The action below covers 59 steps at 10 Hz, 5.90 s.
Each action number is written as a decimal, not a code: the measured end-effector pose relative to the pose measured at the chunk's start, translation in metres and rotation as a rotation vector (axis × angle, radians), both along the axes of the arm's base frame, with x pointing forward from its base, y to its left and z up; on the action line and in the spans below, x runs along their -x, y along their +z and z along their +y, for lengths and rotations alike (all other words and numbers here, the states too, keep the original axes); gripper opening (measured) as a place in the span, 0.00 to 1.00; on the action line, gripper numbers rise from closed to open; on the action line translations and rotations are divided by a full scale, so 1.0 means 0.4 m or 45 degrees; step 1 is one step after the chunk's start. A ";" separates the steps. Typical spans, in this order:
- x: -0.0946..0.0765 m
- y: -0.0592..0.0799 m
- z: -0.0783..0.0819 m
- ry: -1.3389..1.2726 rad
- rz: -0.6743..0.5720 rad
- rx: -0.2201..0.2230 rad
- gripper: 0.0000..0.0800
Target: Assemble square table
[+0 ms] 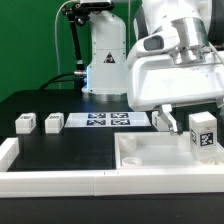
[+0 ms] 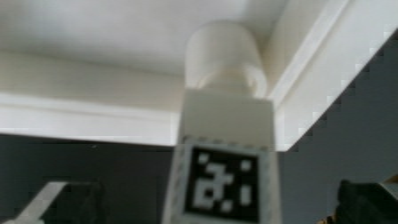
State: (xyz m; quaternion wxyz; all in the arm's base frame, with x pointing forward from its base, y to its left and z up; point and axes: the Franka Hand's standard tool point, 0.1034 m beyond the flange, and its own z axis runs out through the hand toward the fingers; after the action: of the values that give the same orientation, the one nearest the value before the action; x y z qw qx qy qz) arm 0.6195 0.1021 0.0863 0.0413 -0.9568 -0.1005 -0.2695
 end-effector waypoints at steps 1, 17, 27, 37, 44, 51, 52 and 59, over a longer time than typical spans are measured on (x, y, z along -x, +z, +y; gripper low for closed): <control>0.001 0.007 -0.001 0.003 0.023 0.000 0.81; -0.016 0.002 0.025 0.135 0.773 -0.016 0.48; -0.020 -0.005 0.018 -0.383 0.804 -0.166 0.36; -0.013 -0.005 0.036 -1.463 0.880 -0.429 0.36; -0.006 -0.013 0.040 -1.264 0.878 -0.381 0.79; -0.015 -0.005 0.038 -0.386 0.797 -0.150 0.81; -0.016 -0.005 0.039 -0.284 0.784 -0.125 0.81; -0.014 -0.010 0.033 0.303 0.692 0.040 0.81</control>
Offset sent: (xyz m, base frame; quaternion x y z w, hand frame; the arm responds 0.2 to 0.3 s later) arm 0.0000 0.0000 0.0000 0.0000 -0.1296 0.0000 0.9916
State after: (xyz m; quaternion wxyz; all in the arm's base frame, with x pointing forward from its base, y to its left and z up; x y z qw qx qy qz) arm 0.6253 0.1154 0.0821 0.0834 -0.9760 -0.2013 0.0051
